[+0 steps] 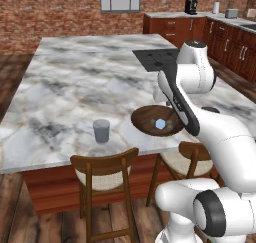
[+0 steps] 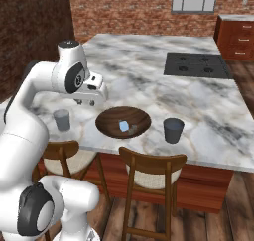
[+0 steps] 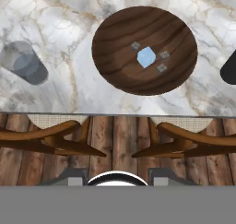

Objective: There are four ice cubes in the ice bowl. Place two ice cubes in each glass of water.

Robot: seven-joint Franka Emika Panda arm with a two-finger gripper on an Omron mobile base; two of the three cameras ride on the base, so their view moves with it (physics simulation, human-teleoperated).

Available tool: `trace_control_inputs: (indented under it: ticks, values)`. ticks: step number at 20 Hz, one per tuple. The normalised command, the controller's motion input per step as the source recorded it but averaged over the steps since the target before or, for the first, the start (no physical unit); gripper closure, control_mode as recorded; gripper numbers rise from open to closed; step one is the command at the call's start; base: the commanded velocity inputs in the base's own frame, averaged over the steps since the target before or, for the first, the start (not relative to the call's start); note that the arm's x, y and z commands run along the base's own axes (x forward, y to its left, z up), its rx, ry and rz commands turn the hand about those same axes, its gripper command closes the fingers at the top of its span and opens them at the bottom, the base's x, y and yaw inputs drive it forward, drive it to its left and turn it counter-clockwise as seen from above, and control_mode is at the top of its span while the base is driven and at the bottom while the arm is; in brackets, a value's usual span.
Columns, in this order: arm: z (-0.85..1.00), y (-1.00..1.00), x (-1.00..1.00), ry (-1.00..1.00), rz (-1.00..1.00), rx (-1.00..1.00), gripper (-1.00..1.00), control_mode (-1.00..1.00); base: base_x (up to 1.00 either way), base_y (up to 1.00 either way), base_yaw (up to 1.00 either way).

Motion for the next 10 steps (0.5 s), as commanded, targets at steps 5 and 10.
trace_control_inputs:
  ticks: [5,10]
  values:
    - [-0.04,-0.12,0.0,0.0,0.02,0.0,-1.0,-1.0,0.0,0.0,0.0]
    - [-0.06,-0.29,0.0,0.0,0.07,0.0,-1.0,-1.0,0.0,0.0,0.0]
